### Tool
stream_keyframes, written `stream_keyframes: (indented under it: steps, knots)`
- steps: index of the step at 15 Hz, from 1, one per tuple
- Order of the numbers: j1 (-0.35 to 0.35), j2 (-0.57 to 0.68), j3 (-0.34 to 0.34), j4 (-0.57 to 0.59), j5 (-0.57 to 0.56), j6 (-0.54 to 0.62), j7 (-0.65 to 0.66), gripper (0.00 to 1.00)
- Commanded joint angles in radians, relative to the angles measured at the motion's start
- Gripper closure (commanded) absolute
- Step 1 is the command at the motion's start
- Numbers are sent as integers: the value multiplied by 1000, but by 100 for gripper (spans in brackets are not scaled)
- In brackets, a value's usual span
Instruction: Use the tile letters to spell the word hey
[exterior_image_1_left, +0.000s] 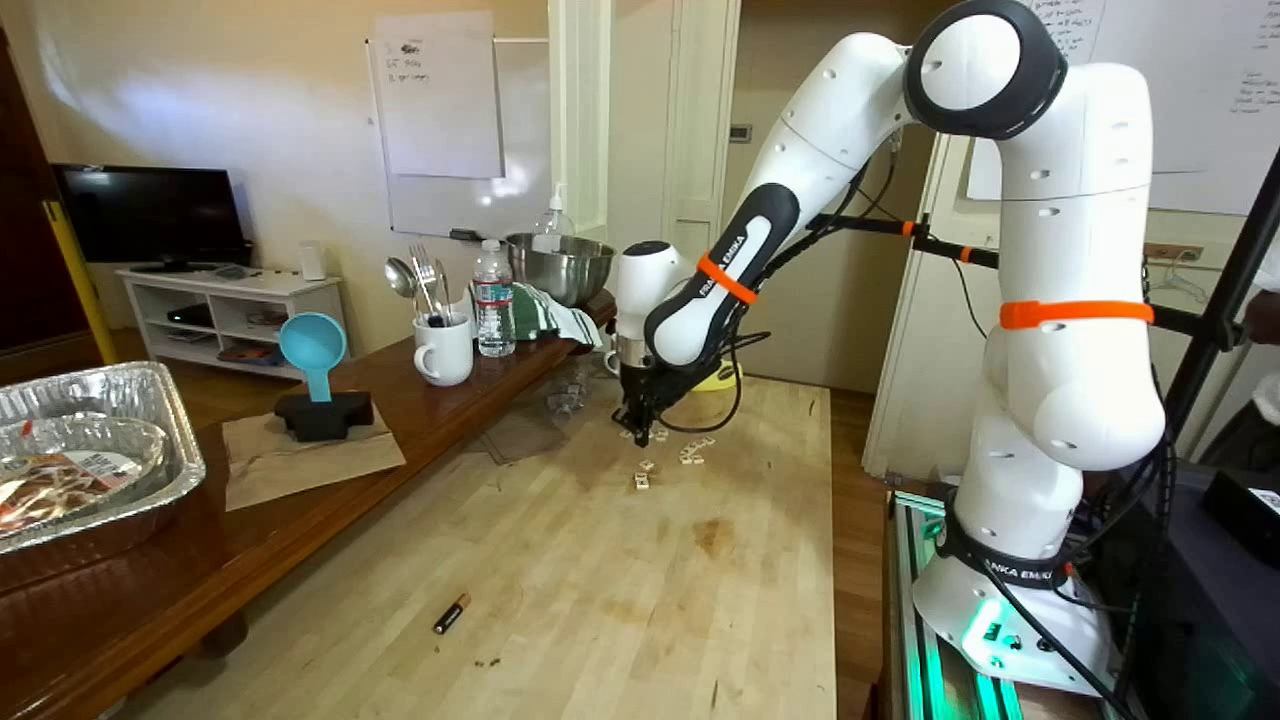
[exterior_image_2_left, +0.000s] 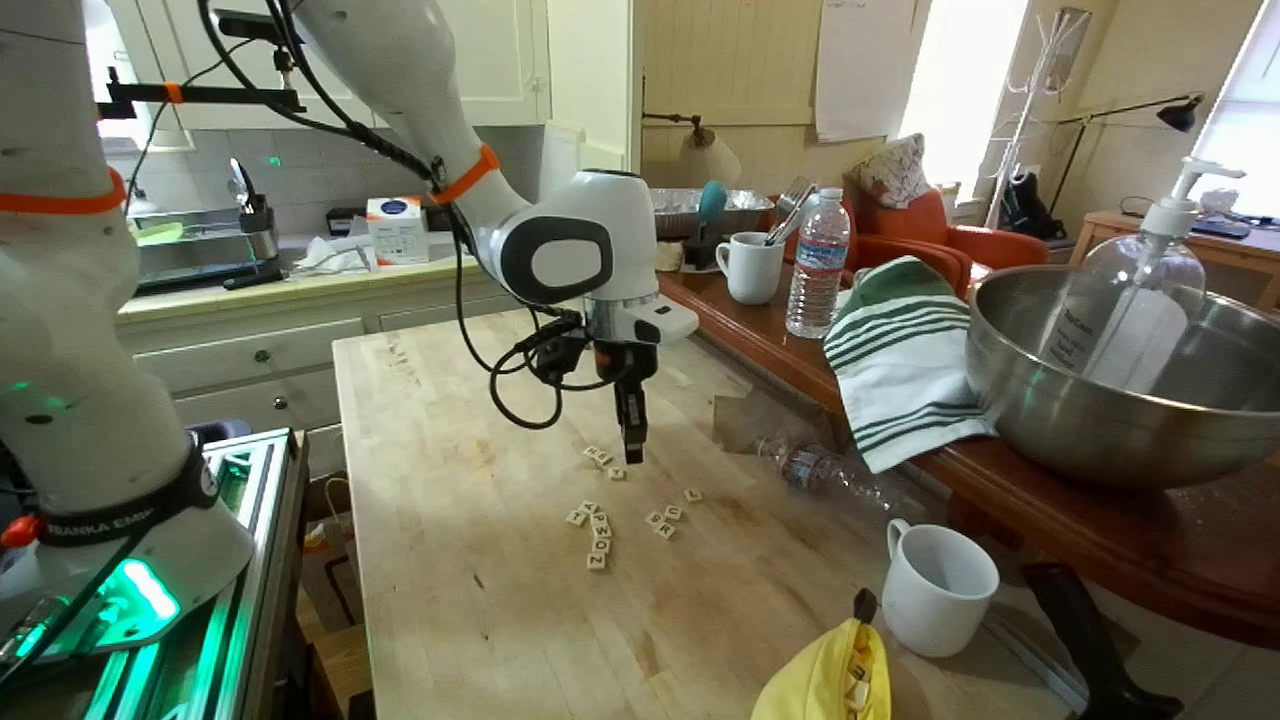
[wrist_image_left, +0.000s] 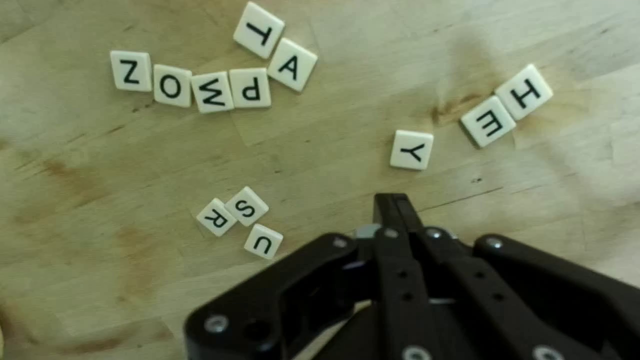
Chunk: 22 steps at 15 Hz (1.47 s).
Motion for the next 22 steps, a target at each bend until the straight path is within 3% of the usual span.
stream_keyframes:
  steps: [1,9,22]
  knots:
    - [-26,-10,20,-39,-35,63,-122,100]
    - [-40,5,37,-69,-52,113,-311,100]
    - [-51,43,37,-89,-85,232,-453,100]
